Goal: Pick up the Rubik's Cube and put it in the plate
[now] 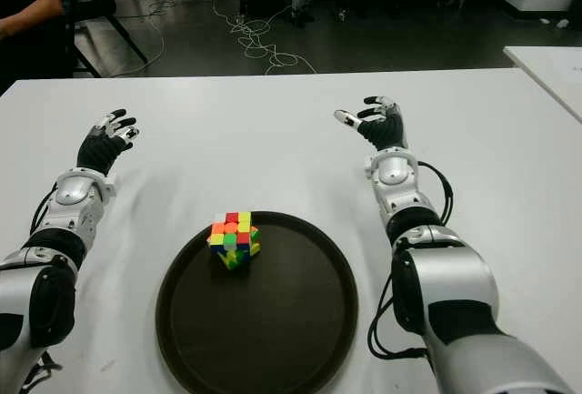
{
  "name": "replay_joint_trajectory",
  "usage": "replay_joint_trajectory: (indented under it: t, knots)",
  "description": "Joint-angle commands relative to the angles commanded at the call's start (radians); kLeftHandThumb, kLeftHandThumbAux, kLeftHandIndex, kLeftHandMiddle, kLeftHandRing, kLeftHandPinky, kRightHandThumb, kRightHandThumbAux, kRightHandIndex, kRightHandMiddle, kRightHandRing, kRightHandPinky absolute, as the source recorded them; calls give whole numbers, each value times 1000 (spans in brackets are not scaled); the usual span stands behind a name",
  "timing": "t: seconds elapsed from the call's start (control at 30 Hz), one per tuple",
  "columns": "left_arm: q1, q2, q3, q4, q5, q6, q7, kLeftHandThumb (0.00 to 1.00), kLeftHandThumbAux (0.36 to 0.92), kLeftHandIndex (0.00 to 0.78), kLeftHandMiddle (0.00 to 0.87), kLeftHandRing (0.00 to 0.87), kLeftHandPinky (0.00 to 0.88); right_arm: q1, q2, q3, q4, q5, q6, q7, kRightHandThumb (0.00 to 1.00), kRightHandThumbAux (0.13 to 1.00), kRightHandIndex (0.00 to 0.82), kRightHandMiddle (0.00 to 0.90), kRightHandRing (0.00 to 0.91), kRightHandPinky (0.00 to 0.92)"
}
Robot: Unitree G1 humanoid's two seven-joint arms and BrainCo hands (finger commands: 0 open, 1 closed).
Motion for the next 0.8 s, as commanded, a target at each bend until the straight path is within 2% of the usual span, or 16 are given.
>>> replay_joint_trajectory:
  t: [0.3,0.57,0.8]
  knots:
    - [2,-1,5,-1,-7,-4,-7,140,668,123,180,151,107,1,-2,3,0,-5,-8,-7,0,624,294,412,469,498]
    - [3,-6,12,-2,-14,-6,-4,148,675,113,175,146,91,2,-3,4,-3,-4,-15,-21,0,646,299,411,472,508]
    - [7,-12,24,-4,-25,-10,-5,163,657,113,181,148,89,7,-3,-17,-8,21,-28,-12,0,664,322,424,489,536]
